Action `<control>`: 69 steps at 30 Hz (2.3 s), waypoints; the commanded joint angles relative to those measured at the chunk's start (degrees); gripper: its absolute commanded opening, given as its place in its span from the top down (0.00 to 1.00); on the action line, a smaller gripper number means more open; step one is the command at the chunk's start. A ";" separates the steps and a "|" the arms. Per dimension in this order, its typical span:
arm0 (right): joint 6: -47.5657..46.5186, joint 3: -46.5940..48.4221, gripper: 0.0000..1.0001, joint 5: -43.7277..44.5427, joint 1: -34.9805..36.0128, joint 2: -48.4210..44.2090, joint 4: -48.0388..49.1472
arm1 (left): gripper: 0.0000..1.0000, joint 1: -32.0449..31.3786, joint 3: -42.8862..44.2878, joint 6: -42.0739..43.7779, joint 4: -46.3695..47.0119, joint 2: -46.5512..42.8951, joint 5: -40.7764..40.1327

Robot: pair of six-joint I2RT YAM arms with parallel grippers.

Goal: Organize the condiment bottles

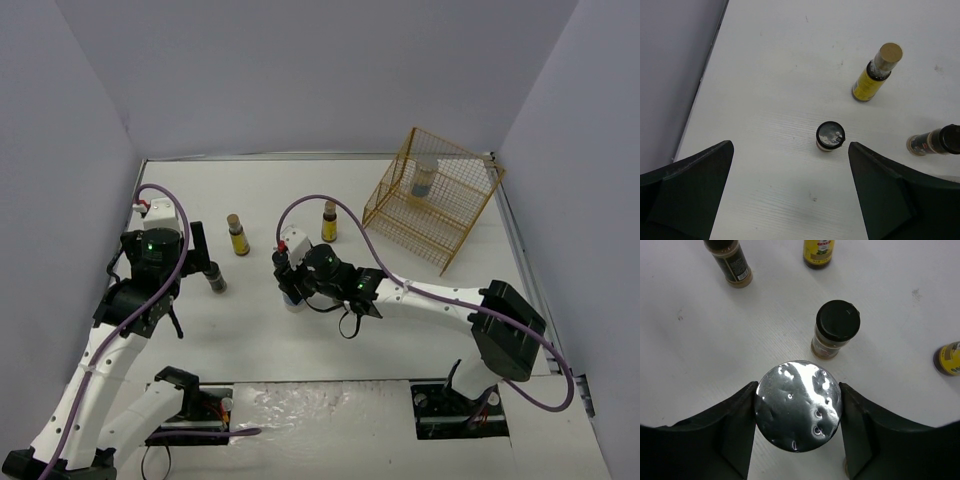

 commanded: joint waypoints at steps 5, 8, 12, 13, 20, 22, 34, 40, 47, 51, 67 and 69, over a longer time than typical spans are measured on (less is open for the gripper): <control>0.22 3.53 0.84 3.87 -0.71 -5.02 -0.47 | 0.03 0.23 1.10 0.74 3.68 -0.23 -0.98; 0.25 9.69 0.91 3.95 -1.82 -7.07 -6.17 | 0.03 0.23 1.10 0.75 3.76 -0.07 -0.74; 0.11 20.90 0.95 8.75 -5.41 -10.45 -14.46 | 0.03 0.14 1.08 0.84 3.84 -0.09 -0.70; 0.48 24.35 0.96 10.54 -6.88 -11.28 -16.45 | 0.03 0.14 1.04 0.89 3.84 -0.14 -0.83; 0.98 38.96 1.00 23.35 -22.42 -13.47 -25.05 | 0.03 0.14 0.92 1.01 4.02 -0.28 -0.57; 1.36 40.94 1.00 24.36 -26.61 -13.14 -25.44 | 0.03 0.14 0.89 1.04 4.02 -0.34 -0.45; 6.67 46.00 1.00 14.84 -54.66 -4.61 -23.78 | 0.03 -0.24 0.57 1.18 3.84 -1.47 -0.20; 7.04 46.94 1.00 13.66 -58.04 -0.74 -22.39 | 0.03 -0.51 0.39 1.18 3.84 -1.66 0.43; 8.01 46.33 1.00 12.85 -59.78 3.79 -21.53 | 0.03 -0.65 0.31 1.29 3.75 -2.03 0.29; 8.16 44.29 1.00 12.28 -59.95 4.72 -19.62 | 0.03 -0.74 0.31 1.36 3.75 -2.12 0.22; 9.64 33.21 0.87 10.52 -59.95 10.50 -12.03 | 0.03 -1.00 0.13 1.71 3.83 -2.54 0.22; 9.95 32.39 0.82 10.30 -59.95 11.04 -11.56 | 0.03 -1.00 0.13 1.71 3.78 -2.53 0.22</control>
